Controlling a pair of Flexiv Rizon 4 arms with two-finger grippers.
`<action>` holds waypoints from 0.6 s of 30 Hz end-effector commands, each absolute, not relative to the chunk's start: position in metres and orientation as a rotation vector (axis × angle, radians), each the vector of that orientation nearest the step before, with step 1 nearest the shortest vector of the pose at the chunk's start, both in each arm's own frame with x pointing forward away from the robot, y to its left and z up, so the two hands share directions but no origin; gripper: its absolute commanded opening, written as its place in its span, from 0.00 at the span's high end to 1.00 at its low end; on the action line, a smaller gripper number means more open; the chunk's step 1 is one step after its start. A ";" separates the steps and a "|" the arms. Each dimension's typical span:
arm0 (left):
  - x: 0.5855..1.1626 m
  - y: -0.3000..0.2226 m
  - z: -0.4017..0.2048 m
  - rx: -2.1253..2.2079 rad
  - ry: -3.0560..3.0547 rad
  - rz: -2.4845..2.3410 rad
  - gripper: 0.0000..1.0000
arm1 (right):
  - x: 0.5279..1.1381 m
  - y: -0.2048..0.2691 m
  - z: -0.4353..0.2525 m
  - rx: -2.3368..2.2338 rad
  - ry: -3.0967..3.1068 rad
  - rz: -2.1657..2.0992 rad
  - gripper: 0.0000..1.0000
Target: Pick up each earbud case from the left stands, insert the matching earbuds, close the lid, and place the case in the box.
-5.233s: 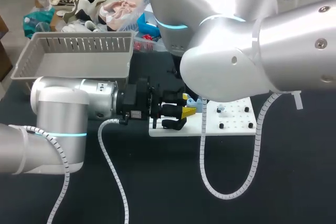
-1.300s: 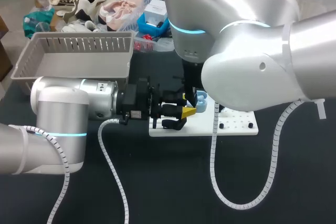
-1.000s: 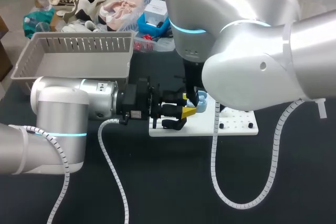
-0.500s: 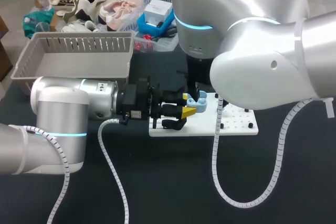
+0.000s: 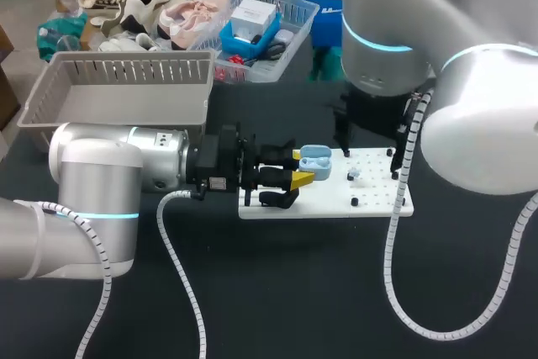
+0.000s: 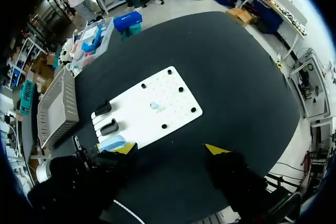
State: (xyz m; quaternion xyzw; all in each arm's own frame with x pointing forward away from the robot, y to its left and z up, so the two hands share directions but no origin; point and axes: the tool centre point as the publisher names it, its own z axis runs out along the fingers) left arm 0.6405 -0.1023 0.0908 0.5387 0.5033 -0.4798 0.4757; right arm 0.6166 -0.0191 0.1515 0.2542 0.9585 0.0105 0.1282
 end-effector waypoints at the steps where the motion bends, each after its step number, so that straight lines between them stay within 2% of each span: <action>1: 0.642 -0.102 0.090 1.312 1.238 -1.166 1.00 | 0.623 -0.034 0.141 0.716 2.753 0.210 0.20; 4: 0.643 -0.101 0.089 1.307 1.248 -1.160 1.00 | 0.627 -0.039 0.136 0.709 2.747 0.241 0.16; 11: 0.646 -0.097 0.088 1.298 1.264 -1.148 1.00 | 0.642 -0.048 0.117 0.687 2.758 0.264 0.15; 18: 0.648 -0.090 0.084 1.277 1.300 -1.124 1.00 | 0.659 -0.049 0.099 0.650 2.781 0.255 0.22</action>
